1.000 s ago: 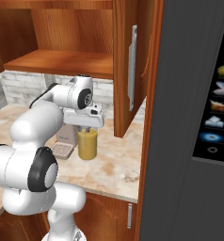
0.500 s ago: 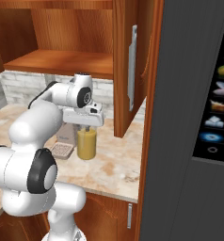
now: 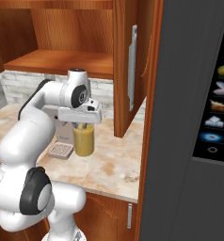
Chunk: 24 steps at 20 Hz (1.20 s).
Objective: There is a tray on the dining counter. Grab the cup, mug, and pitcher and place them on the tray. The pitcher may be placed next to the tray if it cannot fit the tray.
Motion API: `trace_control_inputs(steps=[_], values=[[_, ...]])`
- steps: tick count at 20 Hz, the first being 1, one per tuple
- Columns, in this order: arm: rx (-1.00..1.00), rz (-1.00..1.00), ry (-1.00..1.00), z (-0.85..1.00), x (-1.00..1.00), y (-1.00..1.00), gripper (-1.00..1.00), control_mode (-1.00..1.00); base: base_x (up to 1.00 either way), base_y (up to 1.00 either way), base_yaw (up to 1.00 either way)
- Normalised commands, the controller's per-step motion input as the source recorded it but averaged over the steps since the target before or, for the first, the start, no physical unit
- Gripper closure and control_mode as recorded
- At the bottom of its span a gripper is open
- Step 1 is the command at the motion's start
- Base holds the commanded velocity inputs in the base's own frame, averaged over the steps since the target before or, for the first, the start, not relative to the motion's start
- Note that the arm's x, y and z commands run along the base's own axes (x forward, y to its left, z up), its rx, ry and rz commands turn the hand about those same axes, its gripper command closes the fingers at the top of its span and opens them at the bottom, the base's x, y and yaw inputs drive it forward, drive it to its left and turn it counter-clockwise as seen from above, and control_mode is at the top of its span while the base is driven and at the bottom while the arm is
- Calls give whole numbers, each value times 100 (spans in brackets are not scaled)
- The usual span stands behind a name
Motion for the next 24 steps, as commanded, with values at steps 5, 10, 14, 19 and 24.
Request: trace_control_inputs(steps=[5, 10, 14, 19, 24], values=[[0, 5, -9, 20, -35, 0, 100, -100, 0, 0, 0], [0, 1, -6, 34, -12, 0, 100, -100, 0, 0, 0], [0, 0, 0, 40, 0, 0, 100, -100, 0, 0, 0], [0, 0, 0, 38, 0, 0, 100, -100, 0, 0, 0], [0, 0, 0, 26, 0, 0, 100, -100, 0, 0, 0]])
